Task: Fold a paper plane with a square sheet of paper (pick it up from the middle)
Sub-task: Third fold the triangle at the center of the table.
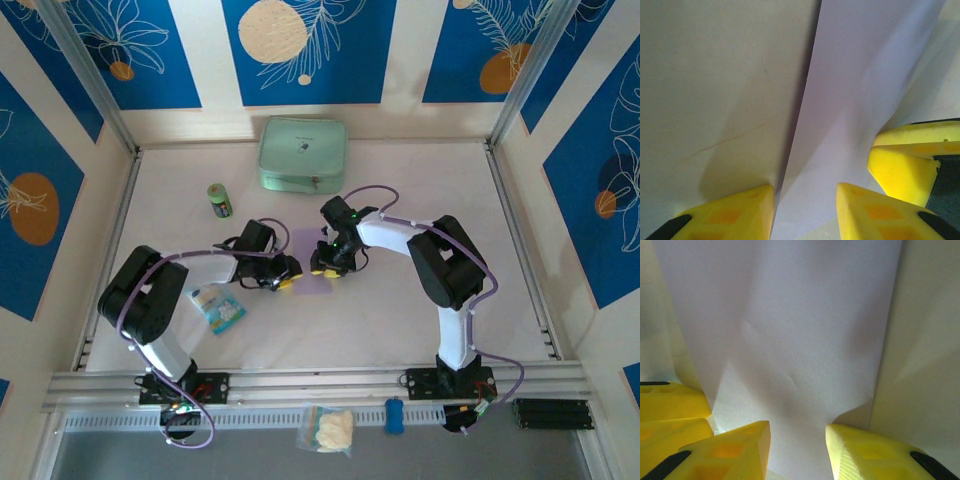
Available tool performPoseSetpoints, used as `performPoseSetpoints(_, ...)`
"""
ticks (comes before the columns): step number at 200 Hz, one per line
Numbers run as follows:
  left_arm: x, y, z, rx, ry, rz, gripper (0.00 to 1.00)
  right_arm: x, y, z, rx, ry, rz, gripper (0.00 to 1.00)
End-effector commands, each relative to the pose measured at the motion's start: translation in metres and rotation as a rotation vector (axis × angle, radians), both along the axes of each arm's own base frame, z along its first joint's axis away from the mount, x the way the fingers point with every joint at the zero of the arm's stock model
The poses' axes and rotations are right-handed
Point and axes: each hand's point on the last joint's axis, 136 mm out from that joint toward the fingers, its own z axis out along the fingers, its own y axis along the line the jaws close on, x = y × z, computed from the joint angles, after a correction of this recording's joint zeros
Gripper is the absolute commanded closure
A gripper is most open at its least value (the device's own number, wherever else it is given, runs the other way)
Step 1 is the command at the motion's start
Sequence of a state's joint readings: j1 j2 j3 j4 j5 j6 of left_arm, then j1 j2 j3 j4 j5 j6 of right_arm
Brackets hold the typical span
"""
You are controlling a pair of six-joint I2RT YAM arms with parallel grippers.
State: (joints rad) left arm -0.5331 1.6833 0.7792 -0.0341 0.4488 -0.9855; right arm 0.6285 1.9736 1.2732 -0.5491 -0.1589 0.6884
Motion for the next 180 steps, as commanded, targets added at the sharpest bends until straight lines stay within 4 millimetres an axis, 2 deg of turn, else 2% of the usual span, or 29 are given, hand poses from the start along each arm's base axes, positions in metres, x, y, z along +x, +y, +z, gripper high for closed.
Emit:
performPoseSetpoints(1,-0.001,-0.009,-0.003,-0.018,0.002,-0.043,0.61,-0.018,-0.019,-0.037,-0.099,0.080,-0.001,0.62)
performPoseSetpoints(44,0.003,-0.021,0.015,-0.103,-0.038,-0.077,0.63,-0.018,-0.019,-0.038,-0.100,0.083,-0.004,0.63)
performPoseSetpoints(72,0.007,-0.021,0.023,-0.123,-0.069,-0.071,0.65,-0.018,-0.021,-0.039,-0.101,0.083,-0.006,0.63)
performPoseSetpoints(180,0.027,-0.011,0.016,-0.133,-0.085,-0.027,0.67,-0.016,-0.021,-0.039,-0.097,0.079,-0.010,0.64)
